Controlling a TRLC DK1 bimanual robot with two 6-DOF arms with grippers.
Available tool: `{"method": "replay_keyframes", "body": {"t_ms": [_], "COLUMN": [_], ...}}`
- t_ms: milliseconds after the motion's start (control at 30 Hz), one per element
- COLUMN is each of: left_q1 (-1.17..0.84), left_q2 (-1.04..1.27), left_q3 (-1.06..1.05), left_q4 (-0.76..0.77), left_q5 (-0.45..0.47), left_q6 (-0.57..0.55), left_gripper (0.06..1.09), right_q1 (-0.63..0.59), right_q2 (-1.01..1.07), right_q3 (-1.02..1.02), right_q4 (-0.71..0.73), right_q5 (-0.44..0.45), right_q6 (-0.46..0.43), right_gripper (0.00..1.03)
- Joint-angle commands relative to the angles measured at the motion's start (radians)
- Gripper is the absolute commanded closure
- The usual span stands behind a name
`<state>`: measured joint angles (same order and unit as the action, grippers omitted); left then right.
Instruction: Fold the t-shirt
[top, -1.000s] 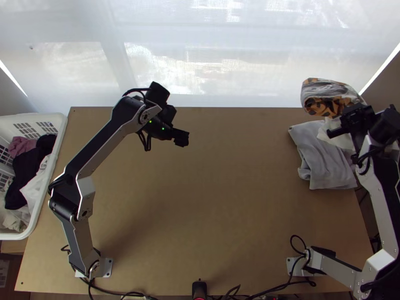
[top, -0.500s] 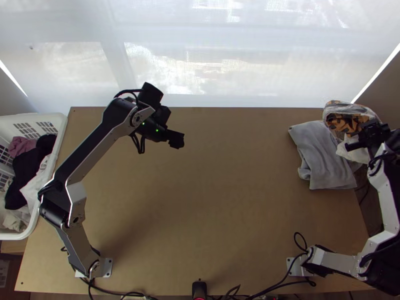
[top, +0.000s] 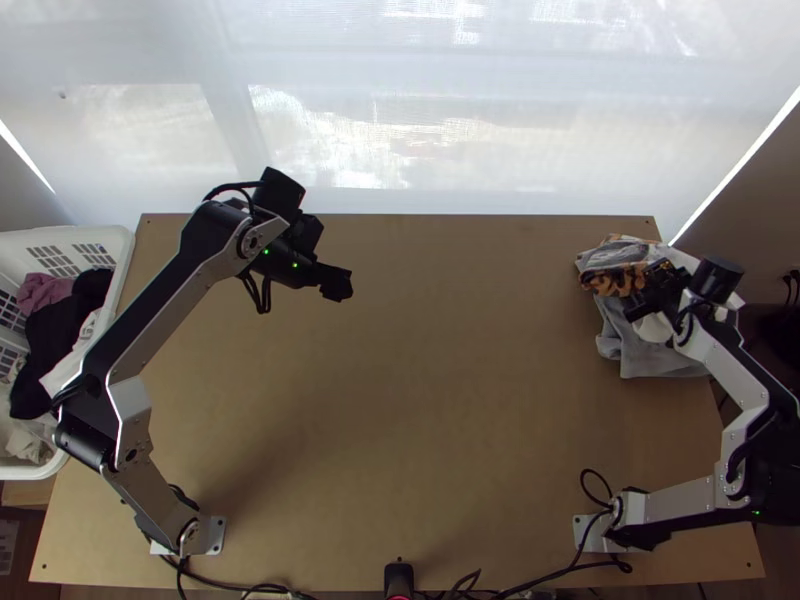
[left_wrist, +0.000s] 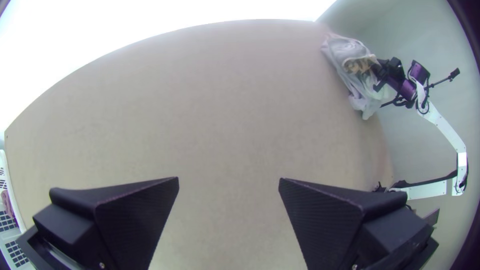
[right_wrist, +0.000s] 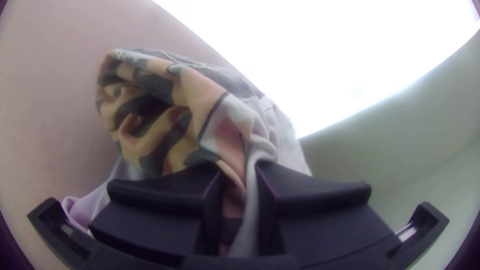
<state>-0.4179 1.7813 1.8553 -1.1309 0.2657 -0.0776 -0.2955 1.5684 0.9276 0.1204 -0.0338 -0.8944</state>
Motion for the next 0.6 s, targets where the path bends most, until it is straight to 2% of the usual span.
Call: {"method": "replay_keyframes", "body": {"t_ms": [0,133,167,300,367,433,500,567], "left_q1": [0.007,0.007,0.007,0.005,0.007,0.013,0.024,0.033], "left_q2": [-0.039,-0.063,-0.069,-0.086,-0.095,-0.105,-0.115,-0.128], "left_q3": [-0.024,-0.033,-0.033,-0.036,-0.036,-0.036,-0.039,-0.047], "left_q4": [0.0,-0.001,-0.001,-0.007,-0.009,-0.012,-0.015,-0.017], "left_q5": [0.001,0.001,0.001,0.001,0.001,0.001,0.001,0.001], "left_q6": [0.001,-0.002,-0.002,-0.004,-0.004,-0.005,-0.007,-0.008], "left_gripper": [0.11,0.11,0.11,0.11,0.11,0.11,0.11,0.11], "right_q1": [0.11,0.121,0.116,0.087,0.068,0.047,0.018,-0.011], "right_q2": [0.045,0.016,0.012,-0.015,-0.048,-0.09,-0.16,-0.257], "right_q3": [-0.07,-0.124,-0.131,-0.147,-0.151,-0.15,-0.147,-0.147], "right_q4": [-0.042,-0.048,-0.048,-0.048,-0.062,-0.1,-0.151,-0.183], "right_q5": [0.034,0.038,0.037,0.037,0.037,0.037,0.023,-0.02], "right_q6": [0.002,0.0,0.0,-0.001,-0.003,-0.011,-0.012,-0.009], "right_gripper": [1.0,0.99,0.91,0.46,0.35,0.12,0.05,0.05]}}
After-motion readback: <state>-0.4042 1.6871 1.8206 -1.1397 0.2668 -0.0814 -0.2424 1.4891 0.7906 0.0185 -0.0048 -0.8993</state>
